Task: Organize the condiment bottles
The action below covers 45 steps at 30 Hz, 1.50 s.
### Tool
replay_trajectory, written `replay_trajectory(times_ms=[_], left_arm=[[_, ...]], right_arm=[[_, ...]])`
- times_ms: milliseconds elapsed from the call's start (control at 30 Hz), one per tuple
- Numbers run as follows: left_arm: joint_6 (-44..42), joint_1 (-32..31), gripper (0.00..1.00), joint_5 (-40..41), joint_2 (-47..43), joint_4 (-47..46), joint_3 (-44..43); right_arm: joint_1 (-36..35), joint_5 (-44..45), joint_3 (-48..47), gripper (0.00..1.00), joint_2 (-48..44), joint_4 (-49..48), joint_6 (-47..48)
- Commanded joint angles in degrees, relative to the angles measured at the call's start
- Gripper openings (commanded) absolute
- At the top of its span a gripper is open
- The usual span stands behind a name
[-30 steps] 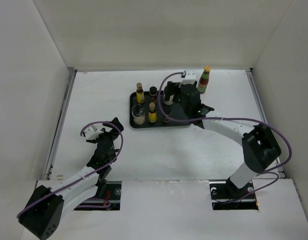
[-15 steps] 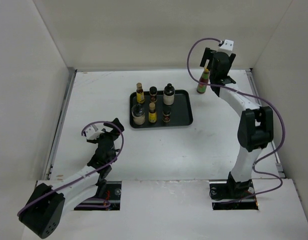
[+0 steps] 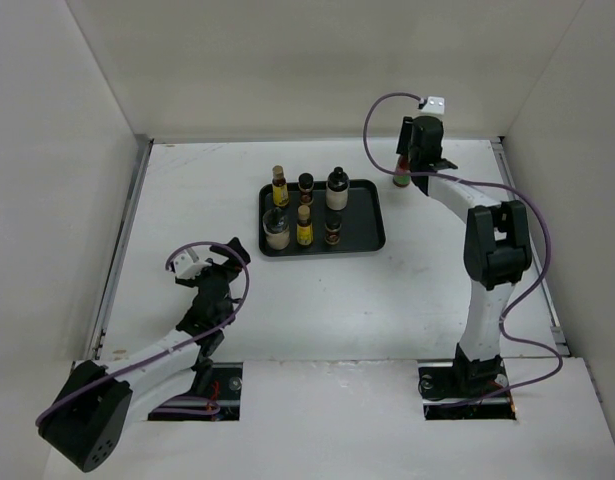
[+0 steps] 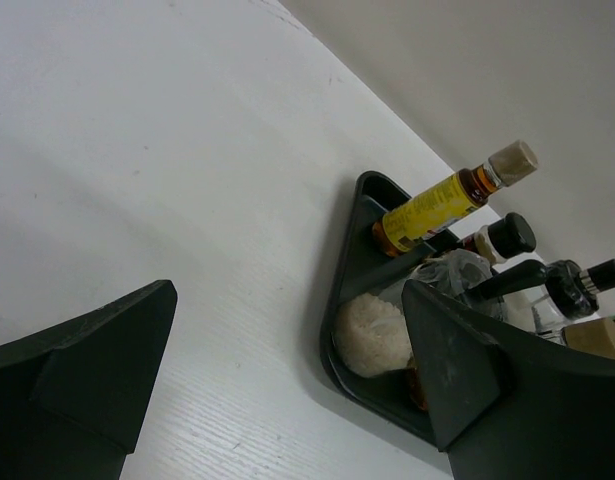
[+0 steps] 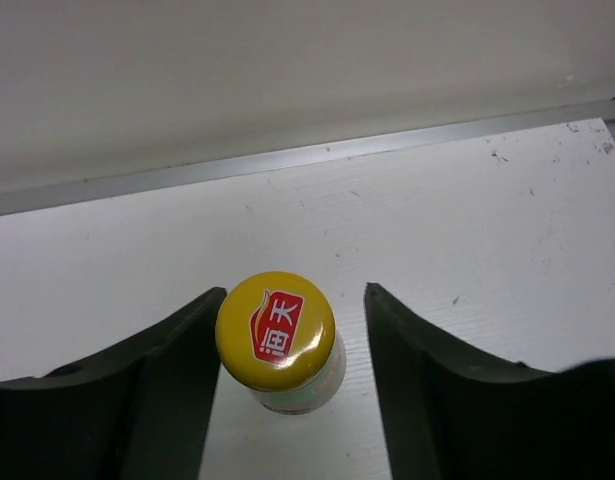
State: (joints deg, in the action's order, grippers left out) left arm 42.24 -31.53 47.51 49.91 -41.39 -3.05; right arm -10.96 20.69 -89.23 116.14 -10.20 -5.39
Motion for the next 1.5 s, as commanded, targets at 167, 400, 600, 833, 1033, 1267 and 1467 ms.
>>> replay_trajectory(times_ms=[167,400,600,833,1033,1267,1467], left_arm=[[-0.1,-0.1,1.00,-0.5,-0.1,-2.8,-0.6],[-0.1,-0.1,1.00,-0.5,0.5,-2.6,-0.9],[-0.1,-0.1,1.00,-0.5,0.8,-2.7,-1.0],[-0.1,-0.1,1.00,-0.5,1.4,-2.5,-1.3],[-0.1,0.2,1.00,-0.5,0.4,-2.3,-0.8],[-0.1,0.3,1.00,-0.7,0.7,-2.3,-1.0],[-0.1,0.0,1.00,-0.7,1.3,-2.2,-1.4]], right_arm=[[-1.5,3.3,1.6,0.39,-4.8,-13.6,1.3],[-6.1,4.3,13.5,0.39,-21.5,-17.7,1.5],[-13.3,4.3,19.7,0.40,-26.6,-17.3,1.3],[-19.8,5.1,24.4,0.40,-27.1,-17.7,-0.4],[-22.4,6.6,29.5,0.41,-27.9,-18.3,-1.5],[-25.2,8.8,35.5,0.42,-29.0,-19.1,-3.0],[-25.8,10.1,36.7,0.59,-28.1,-19.2,-4.9]])
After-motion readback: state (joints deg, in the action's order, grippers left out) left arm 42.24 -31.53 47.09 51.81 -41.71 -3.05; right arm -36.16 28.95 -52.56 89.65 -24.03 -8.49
